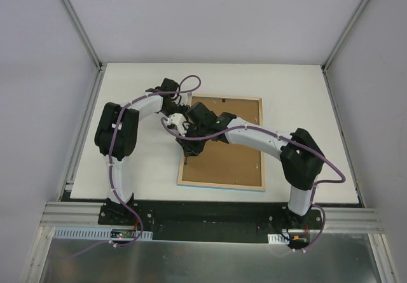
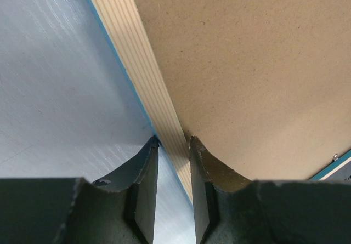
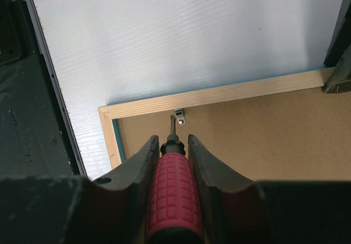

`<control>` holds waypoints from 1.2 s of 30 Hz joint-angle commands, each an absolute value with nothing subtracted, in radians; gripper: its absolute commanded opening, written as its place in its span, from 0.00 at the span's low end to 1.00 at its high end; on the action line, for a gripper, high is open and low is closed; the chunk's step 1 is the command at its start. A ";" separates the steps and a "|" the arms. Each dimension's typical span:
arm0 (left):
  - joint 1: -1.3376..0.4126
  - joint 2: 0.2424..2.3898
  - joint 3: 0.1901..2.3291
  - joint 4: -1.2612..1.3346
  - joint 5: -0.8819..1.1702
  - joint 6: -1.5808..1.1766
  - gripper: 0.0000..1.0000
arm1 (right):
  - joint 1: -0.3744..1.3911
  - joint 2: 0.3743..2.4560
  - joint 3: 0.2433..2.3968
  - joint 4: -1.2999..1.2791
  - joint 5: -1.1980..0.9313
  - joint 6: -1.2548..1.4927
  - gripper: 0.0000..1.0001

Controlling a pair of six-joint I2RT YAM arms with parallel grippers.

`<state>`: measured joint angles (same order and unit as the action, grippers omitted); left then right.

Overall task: Take the photo out of the frame
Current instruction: Release the photo frame item from the photo frame.

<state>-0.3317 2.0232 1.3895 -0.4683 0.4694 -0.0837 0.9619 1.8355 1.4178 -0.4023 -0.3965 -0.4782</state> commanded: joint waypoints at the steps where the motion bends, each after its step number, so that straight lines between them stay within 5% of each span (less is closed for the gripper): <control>1: -0.325 2.083 1.359 -0.474 0.431 -0.055 0.17 | 0.971 1.848 1.465 -0.382 -0.388 -0.465 0.01; 36: -0.322 2.085 1.361 -0.472 0.434 -0.058 0.14 | 0.982 1.853 1.477 -0.390 -0.377 -0.462 0.01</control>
<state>-0.3256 2.0258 1.3895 -0.4683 0.4770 -0.0906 0.9779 1.8591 1.4322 -0.3973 -0.3561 -0.4706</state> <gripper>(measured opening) 0.242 0.279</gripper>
